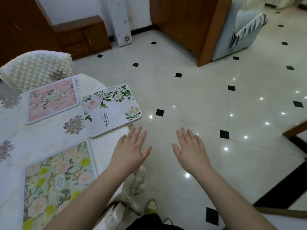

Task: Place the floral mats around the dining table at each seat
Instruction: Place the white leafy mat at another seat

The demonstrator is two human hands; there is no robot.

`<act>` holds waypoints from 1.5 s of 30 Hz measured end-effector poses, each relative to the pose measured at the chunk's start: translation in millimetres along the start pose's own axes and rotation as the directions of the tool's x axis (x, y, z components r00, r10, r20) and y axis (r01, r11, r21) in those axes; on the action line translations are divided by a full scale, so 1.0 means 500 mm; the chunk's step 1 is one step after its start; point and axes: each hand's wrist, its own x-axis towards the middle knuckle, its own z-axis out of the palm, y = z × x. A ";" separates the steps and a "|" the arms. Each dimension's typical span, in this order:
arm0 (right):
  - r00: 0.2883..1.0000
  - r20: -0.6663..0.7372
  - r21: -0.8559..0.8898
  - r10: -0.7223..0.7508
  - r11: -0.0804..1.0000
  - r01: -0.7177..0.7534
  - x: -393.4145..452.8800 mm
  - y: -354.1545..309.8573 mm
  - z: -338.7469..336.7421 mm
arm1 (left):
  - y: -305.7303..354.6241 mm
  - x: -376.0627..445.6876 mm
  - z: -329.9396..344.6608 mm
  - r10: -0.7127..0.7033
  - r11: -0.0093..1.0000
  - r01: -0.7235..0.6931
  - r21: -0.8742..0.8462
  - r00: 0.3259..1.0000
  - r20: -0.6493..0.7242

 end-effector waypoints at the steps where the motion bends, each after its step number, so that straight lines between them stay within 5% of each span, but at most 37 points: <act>1: 1.000 -0.004 0.002 0.002 1.000 -0.002 0.008 0.005 -0.003 | 0.003 0.016 0.002 0.000 1.000 0.000 0.007 1.000 0.000; 24: 0.992 0.029 -0.092 -0.124 0.988 0.127 0.462 0.103 -0.105 | -0.069 0.407 -0.033 -0.108 0.989 0.110 -0.097 0.994 0.026; 33: 0.938 0.092 -0.084 -0.335 0.936 0.343 0.671 0.058 -0.142 | -0.080 0.546 -0.065 -0.239 0.966 0.239 -0.095 0.971 0.013; 45: 0.750 0.185 -0.016 -0.634 0.762 0.648 0.944 0.021 -0.180 | -0.110 0.628 -0.067 -0.653 0.738 0.645 -0.200 0.757 0.031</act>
